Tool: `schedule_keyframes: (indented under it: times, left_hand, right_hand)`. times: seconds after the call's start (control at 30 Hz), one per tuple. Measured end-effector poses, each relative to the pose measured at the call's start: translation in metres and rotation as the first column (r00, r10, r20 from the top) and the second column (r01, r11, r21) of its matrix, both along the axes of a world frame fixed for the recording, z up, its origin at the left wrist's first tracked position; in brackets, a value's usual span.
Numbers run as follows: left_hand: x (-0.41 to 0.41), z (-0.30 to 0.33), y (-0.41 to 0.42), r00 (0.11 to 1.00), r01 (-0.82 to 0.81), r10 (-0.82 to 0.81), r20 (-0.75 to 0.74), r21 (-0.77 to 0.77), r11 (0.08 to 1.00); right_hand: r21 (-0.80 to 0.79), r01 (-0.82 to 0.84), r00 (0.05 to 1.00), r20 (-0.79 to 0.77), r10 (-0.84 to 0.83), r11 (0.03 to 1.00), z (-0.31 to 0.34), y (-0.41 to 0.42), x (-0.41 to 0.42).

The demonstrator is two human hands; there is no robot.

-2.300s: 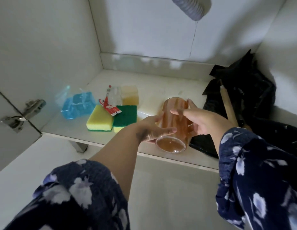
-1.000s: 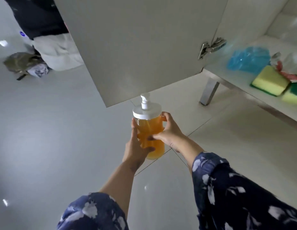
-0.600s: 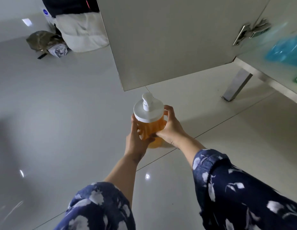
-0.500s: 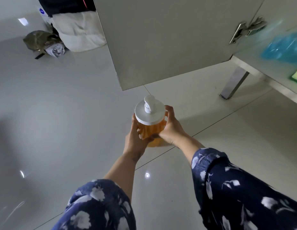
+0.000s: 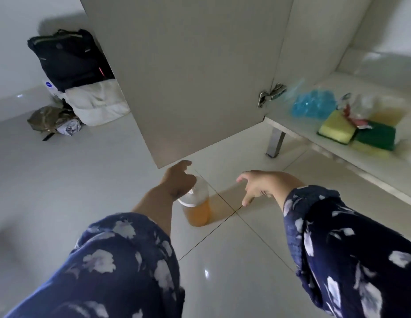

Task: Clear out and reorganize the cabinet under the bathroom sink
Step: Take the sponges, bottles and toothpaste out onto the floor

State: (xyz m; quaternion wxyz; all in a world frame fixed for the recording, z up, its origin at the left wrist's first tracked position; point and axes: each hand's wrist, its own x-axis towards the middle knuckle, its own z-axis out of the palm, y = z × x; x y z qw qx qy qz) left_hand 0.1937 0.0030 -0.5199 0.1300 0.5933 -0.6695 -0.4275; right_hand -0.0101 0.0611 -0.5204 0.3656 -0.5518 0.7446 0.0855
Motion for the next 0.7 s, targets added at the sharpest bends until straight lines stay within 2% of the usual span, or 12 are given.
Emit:
schedule_keyframes:
  times: [0.13,0.3,0.57,0.7]
  left_hand:
    - [-0.065,0.045,0.001,0.989,0.15,-0.15,-0.011,-0.006,0.989]
    - [-0.164,0.082,0.03,0.935,0.349,-0.35,-0.059,-0.027,0.937]
    - [-0.286,0.084,0.064,0.845,0.529,-0.532,-0.06,-0.06,0.847]
    - [-0.342,0.075,0.058,0.822,0.563,-0.567,-0.042,-0.086,0.822]
  right_hand:
    - [-0.092,0.091,0.988,-0.113,-0.102,0.992,0.059,0.024,-0.052]
    - [-0.142,0.204,0.958,-0.172,-0.227,0.969,0.11,0.076,-0.119]
    - [-0.24,0.465,0.833,-0.209,-0.513,0.852,0.107,0.132,-0.22]
    - [-0.386,0.564,0.731,-0.176,-0.659,0.73,0.102,0.132,-0.273]
